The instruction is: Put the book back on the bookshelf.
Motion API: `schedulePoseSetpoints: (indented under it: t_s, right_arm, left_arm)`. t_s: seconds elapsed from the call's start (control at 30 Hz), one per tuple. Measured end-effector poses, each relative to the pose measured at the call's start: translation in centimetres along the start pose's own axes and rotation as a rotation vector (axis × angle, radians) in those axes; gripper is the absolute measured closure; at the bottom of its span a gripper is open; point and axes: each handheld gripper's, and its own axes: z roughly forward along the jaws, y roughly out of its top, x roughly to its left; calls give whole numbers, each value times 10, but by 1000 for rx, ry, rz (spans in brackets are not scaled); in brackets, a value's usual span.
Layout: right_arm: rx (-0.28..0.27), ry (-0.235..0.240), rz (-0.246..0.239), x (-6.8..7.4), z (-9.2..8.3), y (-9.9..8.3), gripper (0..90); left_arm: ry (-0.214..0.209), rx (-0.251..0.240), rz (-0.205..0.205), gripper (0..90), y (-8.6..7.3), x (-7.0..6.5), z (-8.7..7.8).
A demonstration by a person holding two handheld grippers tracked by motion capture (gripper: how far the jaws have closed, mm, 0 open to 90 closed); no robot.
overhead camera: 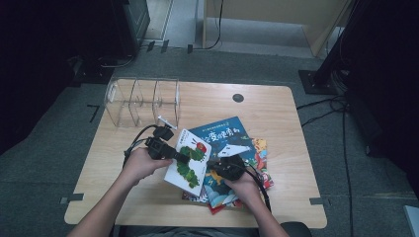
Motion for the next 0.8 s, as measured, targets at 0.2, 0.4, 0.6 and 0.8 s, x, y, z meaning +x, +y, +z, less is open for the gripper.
schedulePoseSetpoints:
  t_s: [0.2, 0.4, 0.6, 0.8]
  right_arm:
    - [5, -9, -54, 3, 1, 2, 811]
    - [15, -15, -74, 1, -1, 3, 753]
    - [-7, -42, -79, -3, -8, 3, 688]
    - [14, -99, -86, -12, -10, 4, 585]
  left_arm:
    - [11, 17, -19, 729, 14, -6, -4]
    - [52, 39, -16, 760, 18, -8, -13]
    - [129, 26, -1, 774, 12, -8, -33]
    - [195, 1, -55, 772, 4, 4, -56]
